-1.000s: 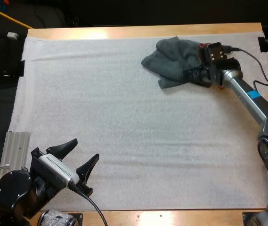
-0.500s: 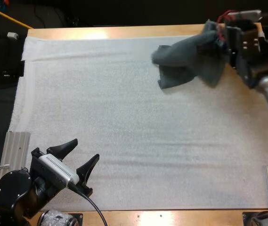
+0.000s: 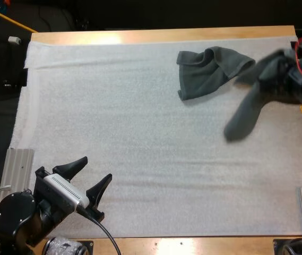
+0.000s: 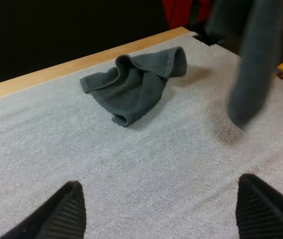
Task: Pick towel from pile, fold and stack
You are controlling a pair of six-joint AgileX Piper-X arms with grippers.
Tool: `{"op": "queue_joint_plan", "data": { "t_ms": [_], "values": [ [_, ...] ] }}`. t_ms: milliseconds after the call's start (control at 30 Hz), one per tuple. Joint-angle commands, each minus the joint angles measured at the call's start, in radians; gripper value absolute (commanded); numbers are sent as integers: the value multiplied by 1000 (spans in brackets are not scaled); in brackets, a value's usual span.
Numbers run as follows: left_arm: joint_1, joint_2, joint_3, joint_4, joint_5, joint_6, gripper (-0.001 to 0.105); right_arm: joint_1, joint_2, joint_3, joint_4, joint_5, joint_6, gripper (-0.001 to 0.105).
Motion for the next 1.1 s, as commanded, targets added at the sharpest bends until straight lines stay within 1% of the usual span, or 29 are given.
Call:
{"op": "queue_joint_plan", "data": {
  "t_ms": [0,67,100,167,200,233,300,367,400,467,500,567,767,833,933,1000,1067],
  "values": [
    [-4,-1,-6,-4,6,-9,61,2,-21,-9,51,-48,17,0],
    [-4,-1,-6,-4,6,-9,61,2,-56,-9,117,-143,79,0],
    [-4,-1,-6,-4,6,-9,61,2,-61,-9,127,-163,94,0],
    [-4,-1,-6,-4,6,-9,61,2,-77,-9,172,-266,148,0],
    [-4,-1,-6,-4,6,-9,61,2,-78,-9,181,-290,155,0],
    [-4,-1,-6,-4,6,-9,61,9,-78,-9,198,-336,175,0],
    [-4,-1,-6,-4,6,-9,61,30,-78,-9,215,-382,191,0],
    [-4,-1,-6,-4,6,-9,61,95,-78,-9,223,-411,194,0],
    [-4,-1,-6,-4,6,-9,61,119,-78,-9,222,-411,194,0],
    [-4,-1,-6,-4,6,-9,61,218,-78,-9,210,-411,194,0],
    [-4,-1,-6,-4,6,-9,61,245,-75,-9,207,-411,194,0],
    [-4,-1,-6,-4,6,-9,61,335,-67,-9,197,-411,214,0],
    [-4,-1,-6,-4,6,-9,61,531,-8,4,200,-411,232,0],
    [-4,-1,-6,-4,6,-9,61,558,24,24,197,-391,232,0],
    [-4,-1,-6,-4,6,-9,61,561,86,75,181,-311,232,0],
    [-4,-1,-6,-4,6,-9,61,558,137,111,142,-274,232,0],
    [-4,-1,-6,-4,6,-9,61,558,214,144,72,-192,232,0]
  ]
}}
